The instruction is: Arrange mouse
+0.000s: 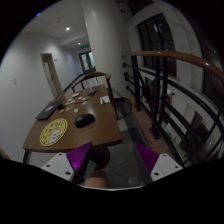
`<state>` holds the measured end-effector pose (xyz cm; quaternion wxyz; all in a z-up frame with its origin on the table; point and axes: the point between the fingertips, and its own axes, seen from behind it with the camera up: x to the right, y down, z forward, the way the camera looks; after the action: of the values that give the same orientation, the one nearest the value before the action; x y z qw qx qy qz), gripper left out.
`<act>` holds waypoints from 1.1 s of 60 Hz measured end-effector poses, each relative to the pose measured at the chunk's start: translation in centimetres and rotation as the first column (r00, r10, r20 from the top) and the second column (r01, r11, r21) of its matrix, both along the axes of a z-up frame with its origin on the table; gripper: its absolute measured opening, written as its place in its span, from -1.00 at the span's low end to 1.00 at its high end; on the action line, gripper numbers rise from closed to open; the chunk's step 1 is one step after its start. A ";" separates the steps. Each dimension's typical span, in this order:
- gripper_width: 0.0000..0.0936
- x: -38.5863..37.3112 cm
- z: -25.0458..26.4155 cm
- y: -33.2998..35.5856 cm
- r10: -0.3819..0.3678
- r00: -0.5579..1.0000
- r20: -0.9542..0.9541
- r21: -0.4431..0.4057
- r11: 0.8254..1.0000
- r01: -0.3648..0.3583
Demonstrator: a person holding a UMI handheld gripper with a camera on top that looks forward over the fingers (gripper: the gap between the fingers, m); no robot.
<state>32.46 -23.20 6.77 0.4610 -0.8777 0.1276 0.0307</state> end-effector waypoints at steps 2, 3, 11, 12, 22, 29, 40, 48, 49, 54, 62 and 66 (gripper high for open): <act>0.77 0.0 -0.1 0.2 0.006 1.000 0.009 -0.002 1.000 -0.006; 0.78 -0.1 -0.2 0.4 0.011 1.000 0.015 -0.002 1.000 -0.011; 0.77 -3.7 -1.1 6.0 0.082 0.994 0.071 -0.015 0.997 -0.081; 0.77 -4.2 -1.2 6.8 0.097 0.992 0.081 -0.012 0.995 -0.097; 0.77 -9.3 -3.1 12.7 0.245 0.954 0.170 -0.001 0.969 -0.249; 0.75 -12.2 -6.0 16.7 0.301 0.941 0.155 -0.039 0.953 -0.299; 0.77 -13.8 -8.8 21.7 0.312 0.935 0.171 -0.088 0.950 -0.301; 0.76 -14.3 -8.6 25.5 0.282 0.947 0.150 -0.099 0.958 -0.270; 0.76 -14.3 -8.6 26.0 0.275 0.950 0.147 -0.101 0.960 -0.263; 0.75 -14.3 -8.8 28.0 0.231 0.963 0.140 -0.115 0.970 -0.216; 0.02 -13.7 -8.9 28.5 0.170 0.979 0.113 -0.114 0.981 -0.157; -0.19 -13.6 -8.8 28.6 0.162 0.983 0.092 -0.101 0.983 -0.152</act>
<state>18.83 5.37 -2.02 0.4212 -0.9061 0.0360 0.0171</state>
